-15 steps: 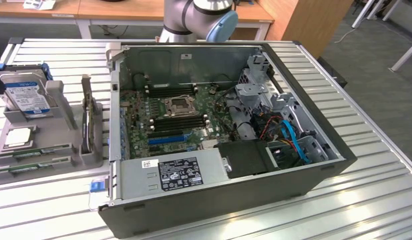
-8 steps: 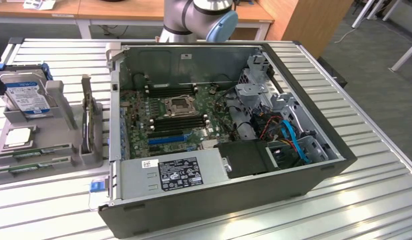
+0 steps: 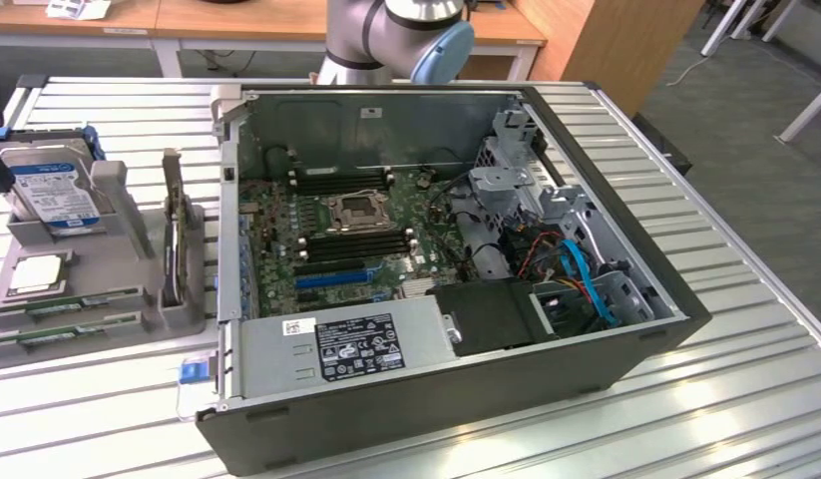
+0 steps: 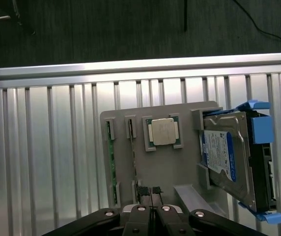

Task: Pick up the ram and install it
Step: 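Pick up the ram and move it above insertion slot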

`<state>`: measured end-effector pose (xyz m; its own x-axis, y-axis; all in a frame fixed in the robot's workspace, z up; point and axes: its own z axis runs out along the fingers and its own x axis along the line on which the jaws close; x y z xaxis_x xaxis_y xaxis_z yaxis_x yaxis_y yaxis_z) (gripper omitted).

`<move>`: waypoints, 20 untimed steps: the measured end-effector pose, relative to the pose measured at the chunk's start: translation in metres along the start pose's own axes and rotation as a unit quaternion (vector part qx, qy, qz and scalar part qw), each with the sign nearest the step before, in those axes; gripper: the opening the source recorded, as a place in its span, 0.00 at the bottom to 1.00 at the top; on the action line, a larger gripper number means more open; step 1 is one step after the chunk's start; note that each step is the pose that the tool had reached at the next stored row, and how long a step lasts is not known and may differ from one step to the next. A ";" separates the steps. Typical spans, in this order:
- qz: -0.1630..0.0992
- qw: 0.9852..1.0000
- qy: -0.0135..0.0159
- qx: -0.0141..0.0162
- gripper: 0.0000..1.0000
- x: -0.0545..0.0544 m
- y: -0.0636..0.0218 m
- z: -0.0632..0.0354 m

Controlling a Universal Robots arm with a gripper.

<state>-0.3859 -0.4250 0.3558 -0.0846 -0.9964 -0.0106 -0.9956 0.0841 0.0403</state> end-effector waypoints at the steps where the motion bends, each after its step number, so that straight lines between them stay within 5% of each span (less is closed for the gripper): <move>1: 0.000 1.000 0.000 0.000 0.10 0.000 0.0000 0.0006; 20: 0.000 1.000 0.000 0.000 0.10 0.000 -0.0004 0.0107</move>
<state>-0.3859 -0.4250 0.3451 -0.0846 -0.9964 -0.0106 -0.9956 0.0842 0.0404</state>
